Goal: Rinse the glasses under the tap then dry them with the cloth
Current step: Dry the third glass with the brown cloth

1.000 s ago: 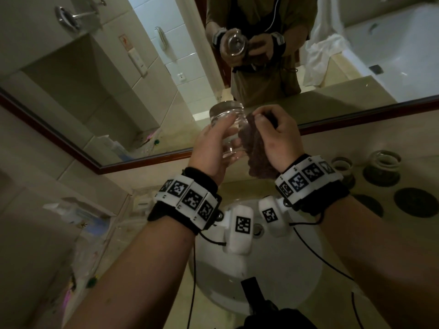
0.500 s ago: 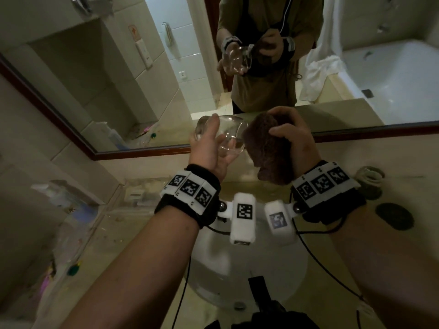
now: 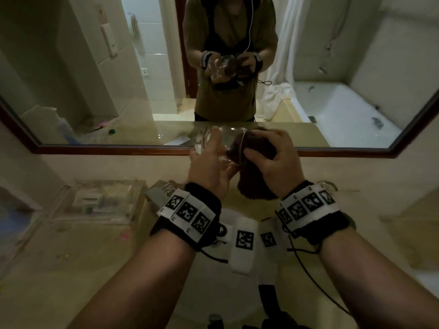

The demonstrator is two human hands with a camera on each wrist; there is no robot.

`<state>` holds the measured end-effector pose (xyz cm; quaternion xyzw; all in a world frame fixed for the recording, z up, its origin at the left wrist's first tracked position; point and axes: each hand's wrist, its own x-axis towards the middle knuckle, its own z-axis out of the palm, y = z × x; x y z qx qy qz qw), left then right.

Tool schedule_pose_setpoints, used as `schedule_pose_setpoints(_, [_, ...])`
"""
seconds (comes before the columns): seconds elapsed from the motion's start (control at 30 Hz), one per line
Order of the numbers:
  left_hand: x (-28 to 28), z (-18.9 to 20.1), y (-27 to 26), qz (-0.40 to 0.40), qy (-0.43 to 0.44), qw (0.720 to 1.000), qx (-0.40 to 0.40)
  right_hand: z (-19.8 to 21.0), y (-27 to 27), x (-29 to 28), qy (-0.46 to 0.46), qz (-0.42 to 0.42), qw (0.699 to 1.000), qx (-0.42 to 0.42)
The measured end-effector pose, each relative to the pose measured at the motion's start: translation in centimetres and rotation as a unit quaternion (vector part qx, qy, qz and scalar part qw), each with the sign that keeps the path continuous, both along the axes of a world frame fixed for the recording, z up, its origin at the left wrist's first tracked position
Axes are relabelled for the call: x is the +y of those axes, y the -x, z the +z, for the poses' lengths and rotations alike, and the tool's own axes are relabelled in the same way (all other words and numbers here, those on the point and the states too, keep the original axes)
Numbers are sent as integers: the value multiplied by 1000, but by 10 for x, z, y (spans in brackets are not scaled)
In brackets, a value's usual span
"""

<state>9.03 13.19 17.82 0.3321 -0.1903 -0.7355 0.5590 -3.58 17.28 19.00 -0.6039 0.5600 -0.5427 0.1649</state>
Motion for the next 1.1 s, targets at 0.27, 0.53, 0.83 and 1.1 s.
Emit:
schedule_pose_setpoints(0.27, [-9, -30, -19, -37, 30, 999, -25, -16, -33, -3, -45, -35, 998, -14])
schedule_pose_setpoints(0.53, [-23, -57, -28, -94, 58, 992, 66, -37, -31, -1, -44, -34, 997, 55])
schedule_pose_setpoints(0.83, [-33, -72, -32, -149, 9, 988, 46, -41, -32, -13, -59, -133, 989, 13])
schedule_pose_setpoints(1.1, [-43, -81, -41, -140, -7, 988, 67, -48, -34, -19, -91, -77, 991, 61])
